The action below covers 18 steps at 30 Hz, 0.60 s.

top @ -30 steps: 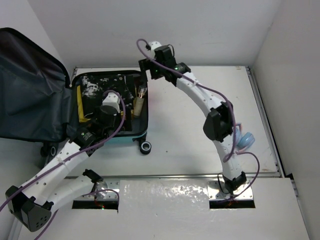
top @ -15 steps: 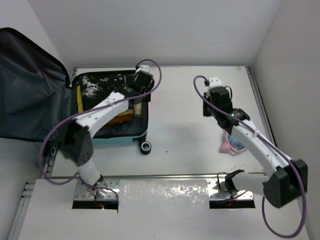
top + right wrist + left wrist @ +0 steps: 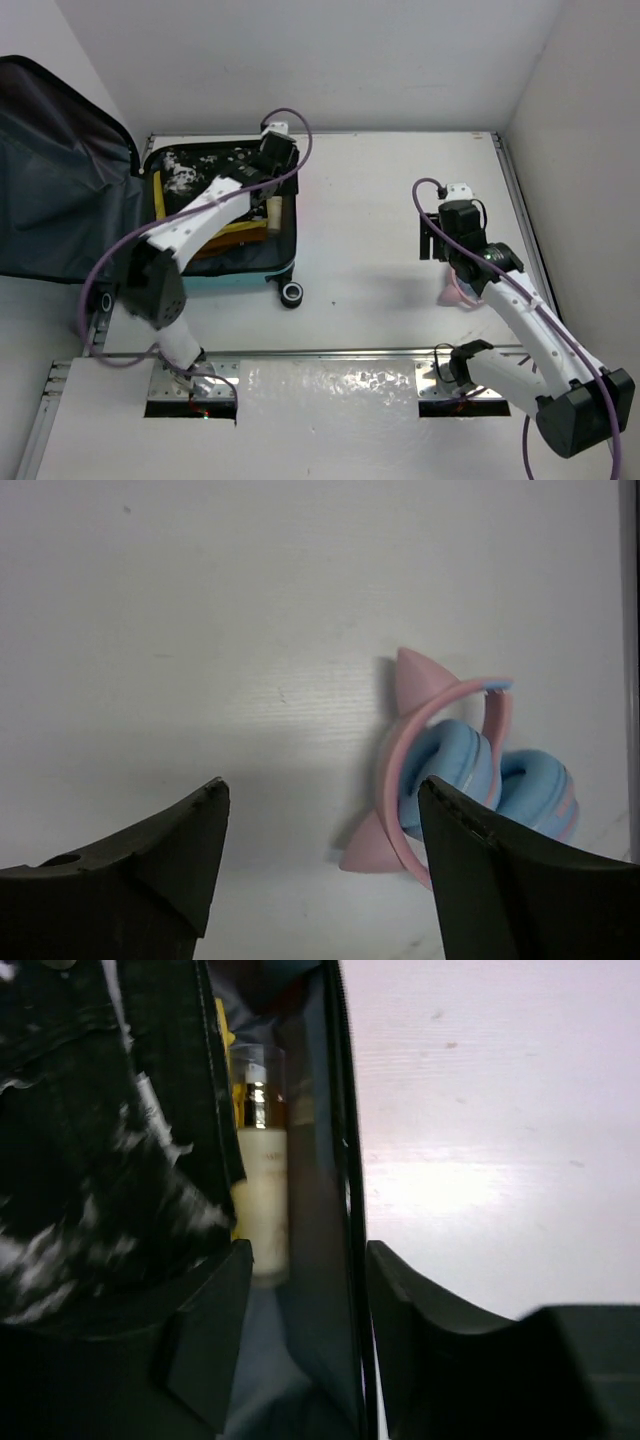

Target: Pack the luggage

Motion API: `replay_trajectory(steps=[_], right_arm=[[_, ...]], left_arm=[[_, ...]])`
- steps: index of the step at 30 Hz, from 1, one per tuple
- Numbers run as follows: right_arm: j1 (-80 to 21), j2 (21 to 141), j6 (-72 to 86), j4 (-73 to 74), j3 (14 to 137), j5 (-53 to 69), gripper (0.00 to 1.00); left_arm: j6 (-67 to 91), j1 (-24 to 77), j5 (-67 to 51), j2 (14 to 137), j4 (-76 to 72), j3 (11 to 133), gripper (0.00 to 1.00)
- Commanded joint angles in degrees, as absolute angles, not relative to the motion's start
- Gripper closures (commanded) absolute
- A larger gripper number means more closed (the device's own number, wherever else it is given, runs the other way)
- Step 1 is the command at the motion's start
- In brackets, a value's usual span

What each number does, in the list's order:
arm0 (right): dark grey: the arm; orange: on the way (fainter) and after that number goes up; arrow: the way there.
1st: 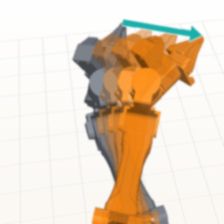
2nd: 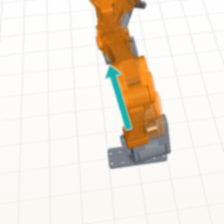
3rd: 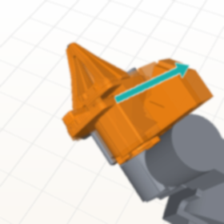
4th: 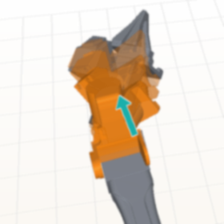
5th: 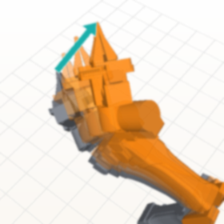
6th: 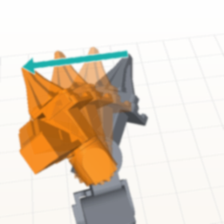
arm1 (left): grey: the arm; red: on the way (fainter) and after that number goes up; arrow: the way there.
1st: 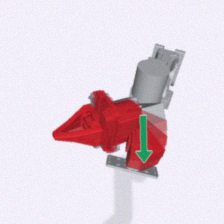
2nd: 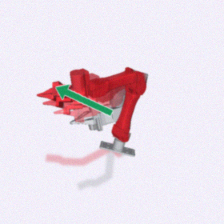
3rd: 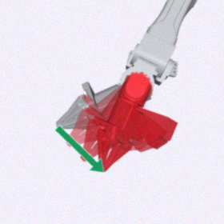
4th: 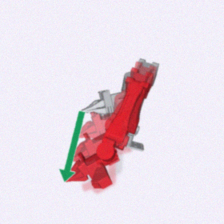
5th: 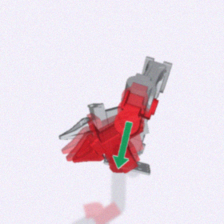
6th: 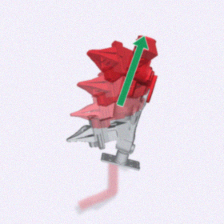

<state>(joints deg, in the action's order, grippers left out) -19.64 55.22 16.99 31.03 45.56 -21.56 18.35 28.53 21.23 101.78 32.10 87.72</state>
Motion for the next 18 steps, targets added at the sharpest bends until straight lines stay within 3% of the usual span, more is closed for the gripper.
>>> replay_trajectory(steps=[1,9,18], right_arm=[[-17.67,57.56,17.75,38.57,46.50,-24.18,0.28],[-12.14,67.31,18.63,38.51,43.33,-22.50,0.40],[-9.58,82.08,18.28,31.49,43.42,-21.99,0.52]], left_arm=[[20.91,29.53,18.37,86.70,27.42,83.86,0.52],[21.36,30.23,19.07,63.41,32.25,66.72,0.31],[15.30,30.15,23.46,45.98,35.60,52.13,0.18]])
